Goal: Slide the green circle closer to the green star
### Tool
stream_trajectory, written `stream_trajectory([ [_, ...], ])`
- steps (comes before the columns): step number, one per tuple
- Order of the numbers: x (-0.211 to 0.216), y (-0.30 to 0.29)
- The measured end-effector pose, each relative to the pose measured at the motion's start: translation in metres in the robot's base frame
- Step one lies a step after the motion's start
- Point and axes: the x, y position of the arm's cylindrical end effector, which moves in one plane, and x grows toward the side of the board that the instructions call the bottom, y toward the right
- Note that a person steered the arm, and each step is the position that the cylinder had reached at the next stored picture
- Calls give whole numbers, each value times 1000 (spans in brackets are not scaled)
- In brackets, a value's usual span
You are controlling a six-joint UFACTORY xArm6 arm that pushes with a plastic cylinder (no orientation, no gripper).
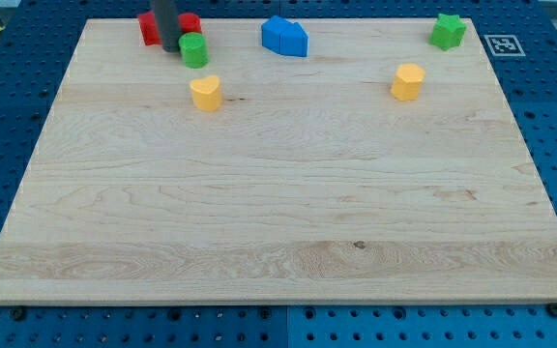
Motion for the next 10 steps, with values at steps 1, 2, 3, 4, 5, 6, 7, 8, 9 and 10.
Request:
stream_trajectory([
  [1, 21, 24],
  [2, 47, 51],
  [3, 51, 86],
  [4, 55, 119],
  [5, 55, 149],
  [6, 61, 176],
  [7, 64, 202],
  [8, 64, 220],
  [9, 64, 239],
  [10, 65, 263],
])
